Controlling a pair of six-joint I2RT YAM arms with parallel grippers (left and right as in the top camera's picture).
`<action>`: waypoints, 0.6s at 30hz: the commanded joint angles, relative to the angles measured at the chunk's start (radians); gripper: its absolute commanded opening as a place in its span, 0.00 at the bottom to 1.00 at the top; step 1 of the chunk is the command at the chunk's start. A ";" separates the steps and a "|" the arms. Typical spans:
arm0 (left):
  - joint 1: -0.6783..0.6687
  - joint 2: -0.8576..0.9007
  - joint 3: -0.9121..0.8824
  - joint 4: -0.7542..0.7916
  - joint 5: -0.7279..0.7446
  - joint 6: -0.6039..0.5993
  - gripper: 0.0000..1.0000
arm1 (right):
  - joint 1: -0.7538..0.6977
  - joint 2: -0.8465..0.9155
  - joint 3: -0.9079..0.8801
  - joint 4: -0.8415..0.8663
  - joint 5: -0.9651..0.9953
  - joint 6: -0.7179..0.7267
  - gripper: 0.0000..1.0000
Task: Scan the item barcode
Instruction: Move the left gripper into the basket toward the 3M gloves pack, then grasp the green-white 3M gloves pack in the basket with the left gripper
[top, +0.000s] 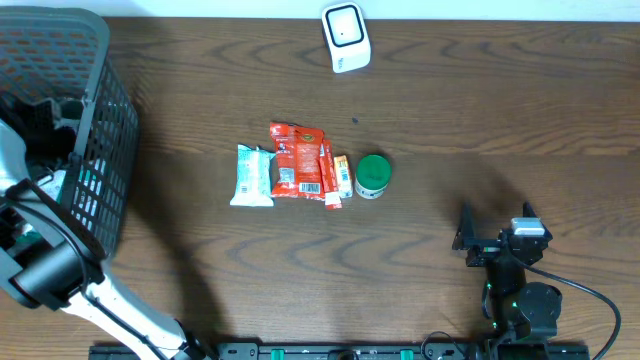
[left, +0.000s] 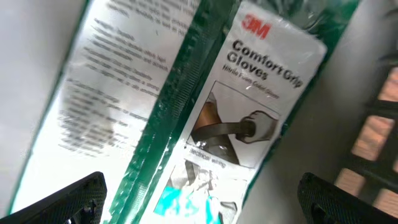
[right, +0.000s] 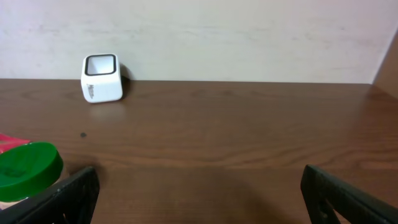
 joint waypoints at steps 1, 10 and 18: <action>-0.002 -0.031 0.009 0.001 -0.018 0.018 0.98 | 0.001 0.000 -0.002 -0.004 -0.005 0.010 0.99; -0.002 0.027 -0.047 0.018 -0.025 0.061 0.98 | 0.001 0.000 -0.002 -0.004 -0.005 0.010 0.99; -0.003 0.097 -0.055 0.030 -0.082 0.060 0.98 | 0.001 0.000 -0.002 -0.004 -0.005 0.010 0.99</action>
